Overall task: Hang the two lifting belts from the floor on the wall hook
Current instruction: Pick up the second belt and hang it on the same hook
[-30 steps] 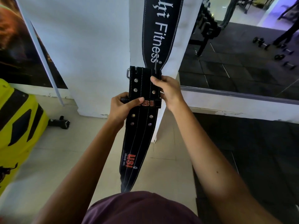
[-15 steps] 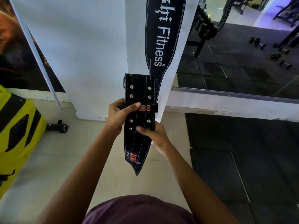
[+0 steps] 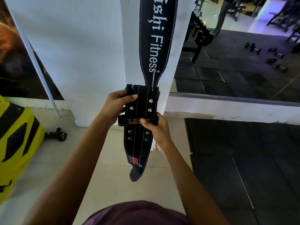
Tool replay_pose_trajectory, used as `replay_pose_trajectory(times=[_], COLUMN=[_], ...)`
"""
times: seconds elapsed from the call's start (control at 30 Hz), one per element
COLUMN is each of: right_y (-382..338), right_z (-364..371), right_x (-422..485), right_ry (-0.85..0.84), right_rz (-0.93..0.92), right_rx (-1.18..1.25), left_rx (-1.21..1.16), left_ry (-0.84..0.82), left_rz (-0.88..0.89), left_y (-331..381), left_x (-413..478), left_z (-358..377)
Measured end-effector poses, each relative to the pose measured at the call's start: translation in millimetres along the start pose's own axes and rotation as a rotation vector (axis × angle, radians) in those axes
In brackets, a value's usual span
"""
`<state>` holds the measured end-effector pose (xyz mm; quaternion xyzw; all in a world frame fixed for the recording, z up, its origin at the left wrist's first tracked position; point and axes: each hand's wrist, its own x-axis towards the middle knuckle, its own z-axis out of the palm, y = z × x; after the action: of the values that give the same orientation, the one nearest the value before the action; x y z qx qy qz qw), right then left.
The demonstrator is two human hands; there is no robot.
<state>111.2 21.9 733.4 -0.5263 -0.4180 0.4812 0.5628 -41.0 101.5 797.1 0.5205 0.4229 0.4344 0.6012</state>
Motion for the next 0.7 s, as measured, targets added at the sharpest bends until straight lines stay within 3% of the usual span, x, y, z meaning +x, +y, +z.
replay_pose_trajectory(times=[0.23, 0.43, 0.7], right_y=[-16, -24, -15], right_z=[-10, -17, -16], right_x=[1, 2, -9], right_ry=[0.083, 0.125, 0.111], right_rz=[-0.001, -0.002, 0.032], right_rx=[0.106, 0.109, 0.084], left_rx=[0.007, 0.101, -0.130], left_ry=[-0.309, -0.266, -0.099], left_rz=[-0.138, -0.142, 0.001], left_y=[-57, -110, -54], left_x=[-24, -63, -32], left_z=[-5, 9, 14])
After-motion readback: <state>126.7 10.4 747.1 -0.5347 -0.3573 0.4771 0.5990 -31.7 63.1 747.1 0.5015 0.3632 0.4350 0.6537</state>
